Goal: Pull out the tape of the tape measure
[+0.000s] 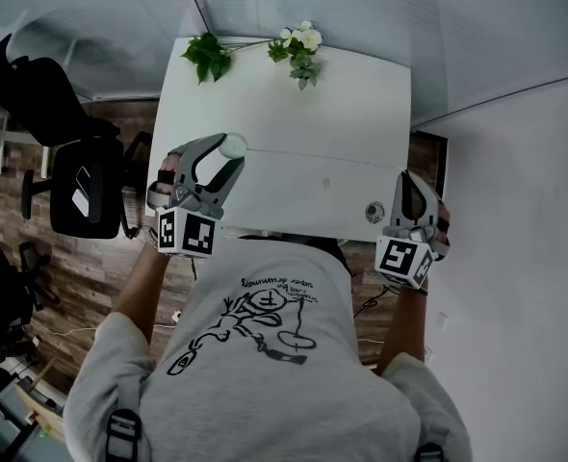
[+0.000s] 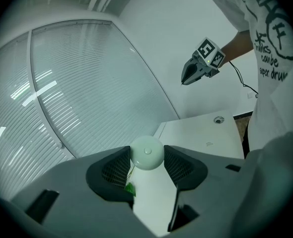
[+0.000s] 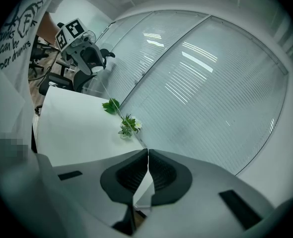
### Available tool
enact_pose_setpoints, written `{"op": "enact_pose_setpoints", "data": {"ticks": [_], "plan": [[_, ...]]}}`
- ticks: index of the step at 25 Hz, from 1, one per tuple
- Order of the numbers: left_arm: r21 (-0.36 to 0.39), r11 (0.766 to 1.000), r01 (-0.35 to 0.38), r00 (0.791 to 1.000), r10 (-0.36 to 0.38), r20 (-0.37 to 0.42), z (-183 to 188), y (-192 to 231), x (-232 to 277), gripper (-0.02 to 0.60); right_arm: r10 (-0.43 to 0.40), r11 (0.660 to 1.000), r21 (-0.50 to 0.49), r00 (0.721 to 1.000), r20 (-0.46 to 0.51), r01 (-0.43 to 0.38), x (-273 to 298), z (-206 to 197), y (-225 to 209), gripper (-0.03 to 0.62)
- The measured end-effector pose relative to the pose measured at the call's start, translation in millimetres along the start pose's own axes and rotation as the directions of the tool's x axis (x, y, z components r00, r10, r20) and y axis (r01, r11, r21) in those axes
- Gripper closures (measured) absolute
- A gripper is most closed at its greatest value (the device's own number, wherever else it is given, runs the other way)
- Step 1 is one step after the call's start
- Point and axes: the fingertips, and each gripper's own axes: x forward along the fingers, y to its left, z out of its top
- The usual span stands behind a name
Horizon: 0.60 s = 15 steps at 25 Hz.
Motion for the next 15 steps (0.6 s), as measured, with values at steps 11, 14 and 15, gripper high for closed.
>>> {"op": "enact_pose_setpoints", "data": {"ticks": [11, 14, 15], "plan": [[0.031, 0.999, 0.008, 1.000, -0.009, 0.009, -4.0, 0.9, -0.6, 0.347, -0.028, 1.000, -0.008, 1.000, -0.013, 0.028, 0.1, -6.7, -5.5, 0.579], [0.035, 0.999, 0.011, 1.000, -0.012, 0.010, -5.1, 0.2, -0.9, 0.347, -0.027, 1.000, -0.010, 1.000, -0.013, 0.027, 0.8, -6.2, -5.2, 0.579], [0.034, 0.999, 0.013, 1.000, -0.013, 0.010, -5.7, 0.3, -0.9, 0.347, -0.028, 1.000, -0.009, 1.000, -0.013, 0.028, 0.9, -6.1, -5.5, 0.579]]}}
